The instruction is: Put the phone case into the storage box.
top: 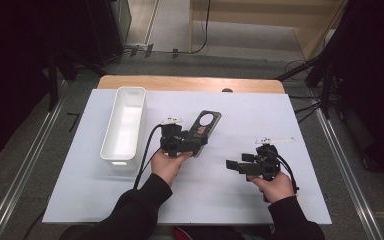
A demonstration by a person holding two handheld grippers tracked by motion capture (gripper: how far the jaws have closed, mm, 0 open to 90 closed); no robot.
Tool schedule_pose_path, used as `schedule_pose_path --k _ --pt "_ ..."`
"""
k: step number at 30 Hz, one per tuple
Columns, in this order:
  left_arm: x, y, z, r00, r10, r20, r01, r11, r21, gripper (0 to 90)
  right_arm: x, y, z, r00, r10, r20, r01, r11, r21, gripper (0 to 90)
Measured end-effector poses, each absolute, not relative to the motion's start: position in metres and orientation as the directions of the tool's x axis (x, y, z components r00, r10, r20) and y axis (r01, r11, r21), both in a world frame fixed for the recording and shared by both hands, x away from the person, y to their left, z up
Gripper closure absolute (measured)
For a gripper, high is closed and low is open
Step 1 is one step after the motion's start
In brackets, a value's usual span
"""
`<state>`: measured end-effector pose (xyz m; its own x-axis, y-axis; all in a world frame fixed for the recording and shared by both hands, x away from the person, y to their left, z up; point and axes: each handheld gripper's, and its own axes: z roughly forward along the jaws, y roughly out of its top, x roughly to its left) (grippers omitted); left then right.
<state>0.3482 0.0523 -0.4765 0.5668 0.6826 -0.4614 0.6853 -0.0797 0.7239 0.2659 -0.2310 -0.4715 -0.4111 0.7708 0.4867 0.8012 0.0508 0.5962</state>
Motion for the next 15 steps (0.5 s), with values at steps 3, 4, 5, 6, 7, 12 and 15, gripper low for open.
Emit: schedule_pose_path --k 3,4,5,6,7,12,15 --pt "0.348 0.052 -0.478 0.568 0.680 -0.464 0.686 -0.080 0.723 11.8 0.269 -0.232 -0.468 -0.400 0.771 0.495 0.804 0.036 0.593 12.4" --pt "0.347 0.051 -0.479 0.571 0.687 -0.450 0.681 -0.089 0.727 11.8 0.272 -0.234 -0.465 -0.391 0.773 0.500 0.806 0.025 0.592 12.4" --pt "0.347 0.051 -0.480 0.574 0.685 -0.449 0.678 -0.089 0.730 11.8 0.272 -0.234 -0.465 -0.391 0.773 0.500 0.806 0.025 0.592 12.4" --pt "0.346 0.051 -0.481 0.571 0.683 -0.456 0.682 -0.085 0.726 11.8 0.273 -0.234 -0.464 -0.389 0.777 0.495 0.807 0.027 0.590 12.4" --pt "0.347 0.052 -0.481 0.569 0.682 -0.460 0.686 -0.085 0.723 11.8 0.275 -0.234 -0.462 -0.383 0.781 0.493 0.810 0.027 0.586 12.4" --pt "0.348 0.053 -0.483 0.559 0.684 -0.468 0.690 -0.071 0.721 11.8 0.282 -0.234 -0.452 -0.373 0.785 0.494 0.815 0.023 0.579 12.4" --pt "0.348 0.053 -0.485 0.554 0.681 -0.478 0.696 -0.064 0.715 11.8 0.288 -0.231 -0.447 -0.370 0.787 0.495 0.816 0.020 0.578 12.5"
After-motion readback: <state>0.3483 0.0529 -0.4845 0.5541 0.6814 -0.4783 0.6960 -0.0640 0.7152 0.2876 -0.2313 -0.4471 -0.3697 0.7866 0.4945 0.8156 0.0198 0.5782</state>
